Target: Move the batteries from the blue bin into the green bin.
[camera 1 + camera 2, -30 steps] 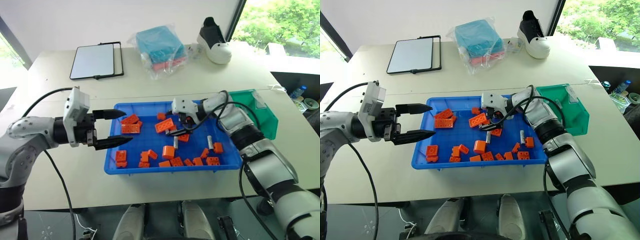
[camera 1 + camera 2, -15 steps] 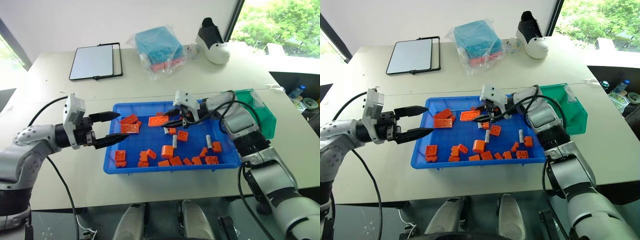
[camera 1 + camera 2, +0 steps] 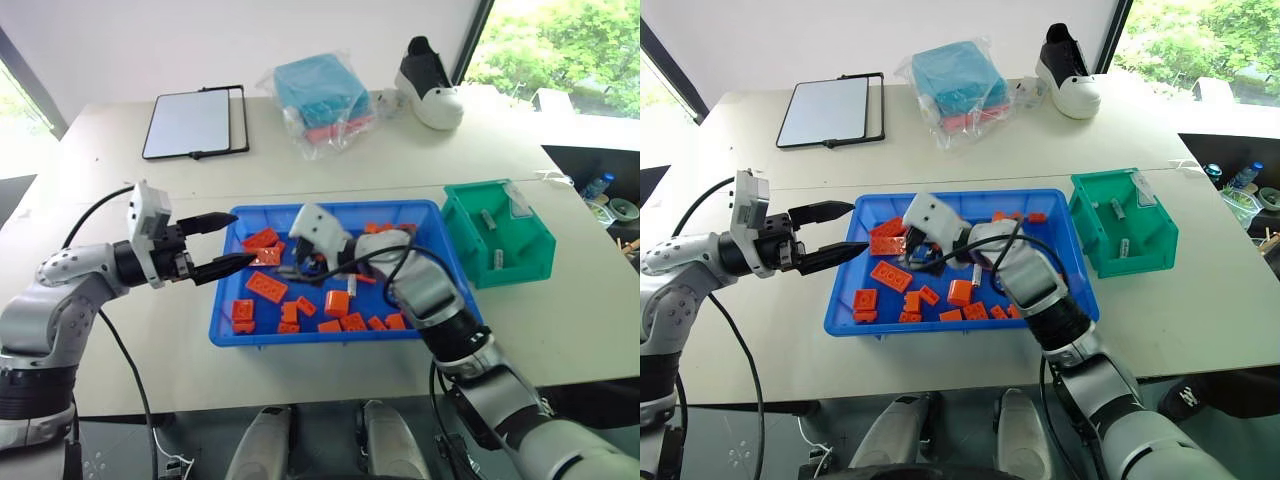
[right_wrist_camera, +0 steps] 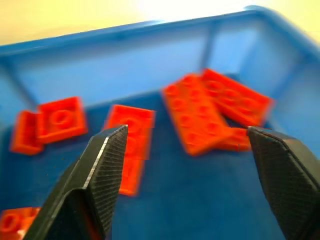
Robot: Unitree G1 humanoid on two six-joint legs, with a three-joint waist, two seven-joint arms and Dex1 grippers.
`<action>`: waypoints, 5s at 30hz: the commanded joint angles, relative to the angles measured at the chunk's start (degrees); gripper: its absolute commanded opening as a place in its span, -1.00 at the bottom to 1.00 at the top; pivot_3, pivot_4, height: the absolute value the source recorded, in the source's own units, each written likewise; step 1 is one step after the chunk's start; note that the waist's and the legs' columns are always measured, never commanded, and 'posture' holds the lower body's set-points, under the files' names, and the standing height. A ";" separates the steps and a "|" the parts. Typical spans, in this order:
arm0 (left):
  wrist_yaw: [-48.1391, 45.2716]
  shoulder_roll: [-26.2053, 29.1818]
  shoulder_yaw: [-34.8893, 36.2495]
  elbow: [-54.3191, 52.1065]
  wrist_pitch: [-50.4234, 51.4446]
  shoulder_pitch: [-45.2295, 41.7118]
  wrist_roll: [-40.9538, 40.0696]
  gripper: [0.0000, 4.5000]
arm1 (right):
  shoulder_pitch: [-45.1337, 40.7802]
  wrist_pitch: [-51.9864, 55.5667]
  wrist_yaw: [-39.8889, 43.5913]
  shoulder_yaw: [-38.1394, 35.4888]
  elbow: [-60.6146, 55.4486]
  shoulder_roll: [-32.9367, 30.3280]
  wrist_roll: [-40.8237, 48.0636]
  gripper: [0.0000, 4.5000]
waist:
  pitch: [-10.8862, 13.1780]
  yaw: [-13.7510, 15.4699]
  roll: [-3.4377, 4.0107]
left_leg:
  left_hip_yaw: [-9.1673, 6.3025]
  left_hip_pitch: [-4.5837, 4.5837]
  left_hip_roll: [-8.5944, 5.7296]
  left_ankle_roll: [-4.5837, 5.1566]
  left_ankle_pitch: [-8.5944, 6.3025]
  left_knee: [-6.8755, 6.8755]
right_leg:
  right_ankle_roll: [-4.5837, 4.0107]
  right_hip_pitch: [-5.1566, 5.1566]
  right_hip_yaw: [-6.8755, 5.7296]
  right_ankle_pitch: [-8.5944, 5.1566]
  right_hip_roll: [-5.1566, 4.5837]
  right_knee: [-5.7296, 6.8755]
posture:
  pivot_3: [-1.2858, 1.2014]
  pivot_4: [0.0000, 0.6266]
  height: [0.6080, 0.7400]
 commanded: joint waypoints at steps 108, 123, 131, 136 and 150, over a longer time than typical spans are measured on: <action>0.27 -1.45 -0.40 -2.70 2.35 -3.67 -2.01 1.00 | 14.00 36.34 -19.74 -12.41 -17.31 -6.55 26.84 -0.10 | -0.08 -0.14 -0.16 | 0.44 0.11 0.18 0.17 -0.07 0.03 | 0.00 0.05 0.36 -0.01 0.15 -0.11 | 0.03 -0.52 0.87; -1.11 -2.58 -2.43 0.64 0.75 -6.20 -0.59 1.00 | 1.85 48.10 -19.50 -38.80 -23.85 -12.16 31.23 -0.96 | -0.04 0.08 -0.13 | 0.44 0.07 0.18 0.17 -0.07 0.03 | 0.00 0.01 0.36 -0.01 0.16 -0.12 | 0.03 -0.52 0.87; -2.15 -4.46 -4.28 2.75 -0.36 -8.31 0.64 1.00 | 6.84 30.92 -21.76 -39.08 -12.86 -27.25 21.48 -0.96 | -0.05 0.09 -0.19 | 0.70 0.00 0.14 0.26 -0.13 0.00 | 0.01 0.04 0.36 -0.01 0.06 -0.24 | 0.03 -0.52 0.87; -2.67 -5.06 -4.87 4.08 -0.69 -9.75 1.32 1.00 | 9.87 24.20 -23.35 -37.42 -10.92 -28.59 17.84 -0.11 | -0.04 -0.37 -0.18 | 1.11 0.13 0.28 0.28 -0.14 0.00 | 0.02 -0.01 0.50 -0.01 0.09 -0.17 | 0.03 -0.52 0.87; -2.73 -5.39 -5.01 3.51 0.11 -10.28 1.57 1.00 | 14.09 41.46 -22.02 -32.12 -31.25 -17.93 29.19 0.31 | -0.05 0.11 -0.20 | 0.92 0.11 0.36 0.30 -0.15 0.05 | 0.02 0.00 0.53 -0.01 0.15 -0.19 | 0.03 -0.52 0.87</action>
